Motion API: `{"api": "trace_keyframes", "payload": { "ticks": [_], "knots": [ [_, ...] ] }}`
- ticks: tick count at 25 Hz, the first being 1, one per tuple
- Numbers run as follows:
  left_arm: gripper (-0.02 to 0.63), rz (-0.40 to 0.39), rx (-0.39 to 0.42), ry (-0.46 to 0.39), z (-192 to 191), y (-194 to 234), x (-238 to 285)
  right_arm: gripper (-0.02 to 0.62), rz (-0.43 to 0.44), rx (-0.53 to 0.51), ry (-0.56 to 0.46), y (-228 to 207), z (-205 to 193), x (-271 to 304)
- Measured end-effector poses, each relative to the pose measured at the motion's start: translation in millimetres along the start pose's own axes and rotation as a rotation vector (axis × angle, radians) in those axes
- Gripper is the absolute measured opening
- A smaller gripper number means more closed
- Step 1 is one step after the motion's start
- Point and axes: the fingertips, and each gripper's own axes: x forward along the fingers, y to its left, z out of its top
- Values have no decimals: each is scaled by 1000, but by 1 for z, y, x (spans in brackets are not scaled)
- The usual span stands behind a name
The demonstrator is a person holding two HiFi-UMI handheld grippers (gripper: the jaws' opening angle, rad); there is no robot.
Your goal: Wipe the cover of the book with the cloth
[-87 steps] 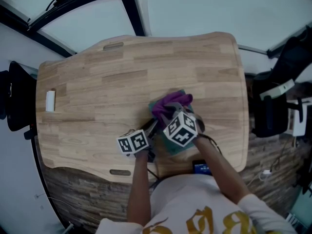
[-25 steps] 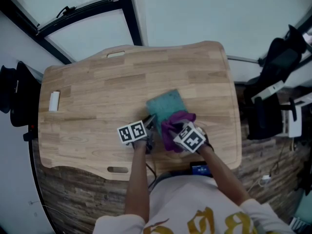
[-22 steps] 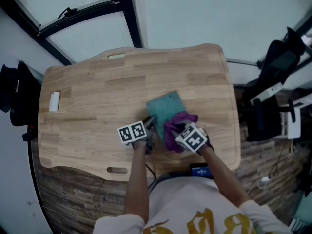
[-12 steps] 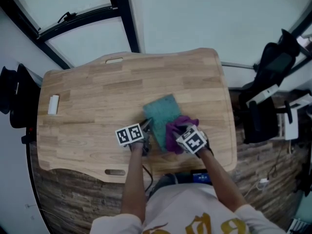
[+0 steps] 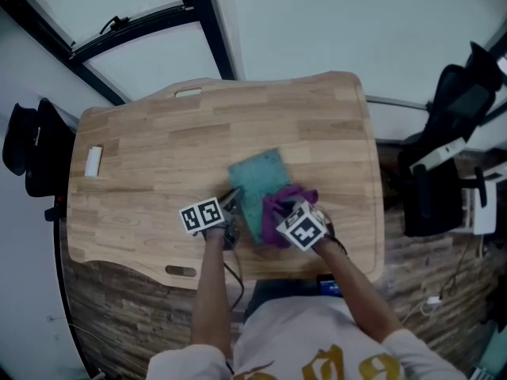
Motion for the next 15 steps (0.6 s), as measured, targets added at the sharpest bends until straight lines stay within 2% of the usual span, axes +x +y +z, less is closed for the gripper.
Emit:
{"api": "trace_keyframes", "payload": {
  "ticks": [2, 8, 15],
  "knots": [
    [120, 15, -8, -14, -3, 2, -2, 66, -7, -17, 1, 0, -6, 1],
    [120, 14, -61, -35, -6, 2, -2, 64, 56, -3, 19, -2, -12, 1],
    [120, 43, -51, -67, -5, 2, -3, 63, 88, 11, -2, 1, -4, -2]
  ]
}}
